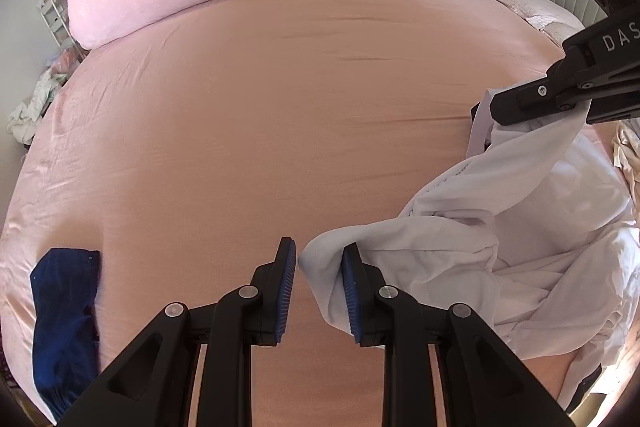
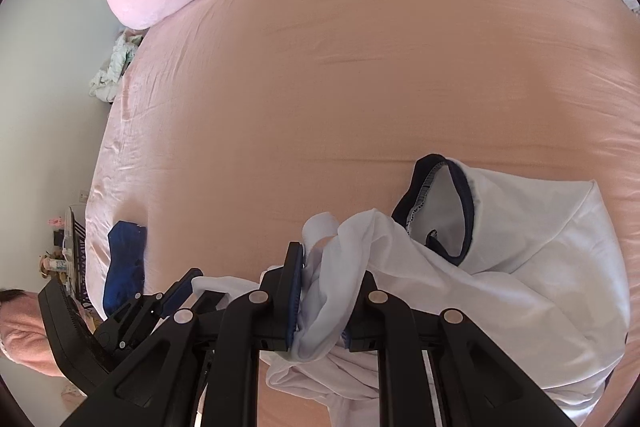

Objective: Fold clothes

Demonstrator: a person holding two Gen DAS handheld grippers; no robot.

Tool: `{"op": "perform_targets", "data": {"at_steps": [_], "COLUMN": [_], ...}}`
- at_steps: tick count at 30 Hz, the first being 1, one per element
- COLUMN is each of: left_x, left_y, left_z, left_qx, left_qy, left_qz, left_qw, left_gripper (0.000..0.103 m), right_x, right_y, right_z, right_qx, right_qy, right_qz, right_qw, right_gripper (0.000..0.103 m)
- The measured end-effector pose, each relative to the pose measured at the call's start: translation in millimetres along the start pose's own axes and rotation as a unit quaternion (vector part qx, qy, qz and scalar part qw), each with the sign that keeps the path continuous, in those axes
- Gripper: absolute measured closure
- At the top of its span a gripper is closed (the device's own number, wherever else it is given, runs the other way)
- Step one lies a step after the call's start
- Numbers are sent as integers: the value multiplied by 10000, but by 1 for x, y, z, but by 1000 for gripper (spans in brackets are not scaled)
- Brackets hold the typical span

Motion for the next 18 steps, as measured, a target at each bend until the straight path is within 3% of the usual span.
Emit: {"op": "perform_targets", "data": {"at_steps": [8,18], "left_x": [-8,-22], "left_y": [-9,-38], "left_z": [20,67], "left_qx": [-59,530], "left_qy": [247,394], "left_qz": [274,979], "left_qw": [9993,9930], "left_gripper": [82,82], "right_x": [-7,-29], "right_y": [-16,-50], "right_z": [31,71], "right_qx": [86,573], "right_qy": [-114,-471], "right_qz": [-169,-568], "right_qw": [9998,9956], "right_gripper": [88,88]}}
Point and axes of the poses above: each gripper's, at about its wrist camera, not at the fingertips, and y roughly the way its jaws point, x to its right, z to its top, the point moved 1 cm from there along y, roughly the way its jaws point, and after that the axes turned 13 degrees about -y, right-handed, at the moved point
